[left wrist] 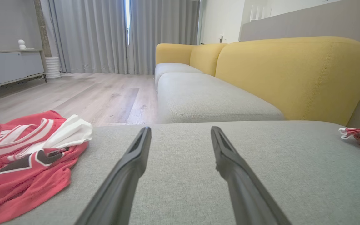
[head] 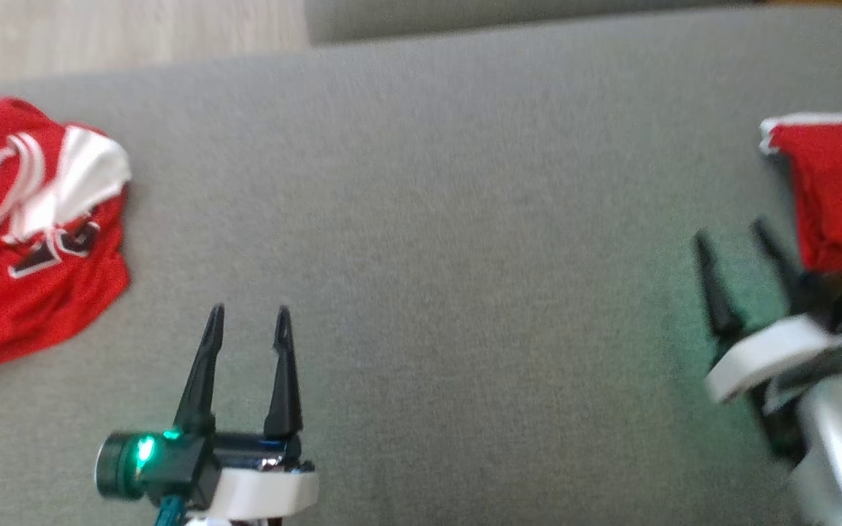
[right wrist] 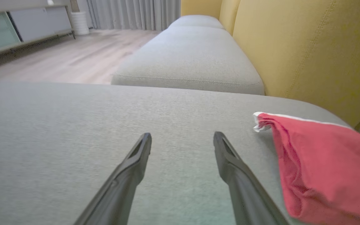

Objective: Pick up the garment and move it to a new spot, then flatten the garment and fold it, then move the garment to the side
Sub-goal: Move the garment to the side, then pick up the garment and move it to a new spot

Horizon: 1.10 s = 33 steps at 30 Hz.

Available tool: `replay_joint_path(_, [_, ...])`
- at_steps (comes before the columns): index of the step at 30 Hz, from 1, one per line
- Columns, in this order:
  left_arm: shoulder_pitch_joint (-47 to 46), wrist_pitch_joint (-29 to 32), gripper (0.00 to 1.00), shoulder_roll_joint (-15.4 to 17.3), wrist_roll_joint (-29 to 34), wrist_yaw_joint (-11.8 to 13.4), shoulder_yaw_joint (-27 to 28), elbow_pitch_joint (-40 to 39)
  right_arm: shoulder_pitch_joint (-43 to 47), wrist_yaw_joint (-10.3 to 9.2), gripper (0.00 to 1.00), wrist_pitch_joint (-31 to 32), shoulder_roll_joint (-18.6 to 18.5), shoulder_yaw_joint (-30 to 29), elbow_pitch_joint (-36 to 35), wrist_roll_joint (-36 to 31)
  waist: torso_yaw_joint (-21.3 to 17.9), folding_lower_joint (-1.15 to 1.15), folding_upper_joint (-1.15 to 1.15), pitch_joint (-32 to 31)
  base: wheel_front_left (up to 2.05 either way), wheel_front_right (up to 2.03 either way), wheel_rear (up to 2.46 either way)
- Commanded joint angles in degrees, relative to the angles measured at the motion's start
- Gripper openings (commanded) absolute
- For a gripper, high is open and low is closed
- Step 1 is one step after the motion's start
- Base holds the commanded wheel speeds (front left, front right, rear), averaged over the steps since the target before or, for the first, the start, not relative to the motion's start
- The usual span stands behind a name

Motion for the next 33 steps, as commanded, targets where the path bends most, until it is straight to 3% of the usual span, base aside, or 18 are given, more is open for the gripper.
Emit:
replay_joint_path(1, [0.5, -0.3, 1.0, -0.1, -0.9, 0.0, 2.5, -0.6, 1.7, 0.37, 1.0, -3.2, 1.1, 2.4, -0.1, 1.8, 1.4, 0.02, 0.0, -6.1, 0.0, 0.0, 0.0])
replay_joint_path(8, [4.9, -0.3, 1.0, -0.1, -0.7, 1.5, 3.5, 0.4, 7.5, 0.37, 1.0, -8.3, 7.1, 7.4, 0.2, 3.7, 1.8, 0.02, 0.0, -12.3, 0.0, 0.0, 0.0])
replay_joint_path(17, [8.3, -0.3, 1.0, -0.1, -1.3, 1.9, 5.8, -0.1, 18.8, 0.37, 1.0, -8.4, 12.2, -1.2, -13.8, -3.0, 3.3, 0.02, 0.0, -16.3, 0.0, 0.0, 0.0])
replay_joint_path(33, [13.0, -0.3, 1.0, -0.1, 0.2, 1.1, 7.8, -2.8, 24.9, 0.37, 1.0, -8.5, 14.0, -4.7, -15.7, -6.3, 4.6, 0.02, 0.0, -19.0, 0.0, 0.0, 0.0])
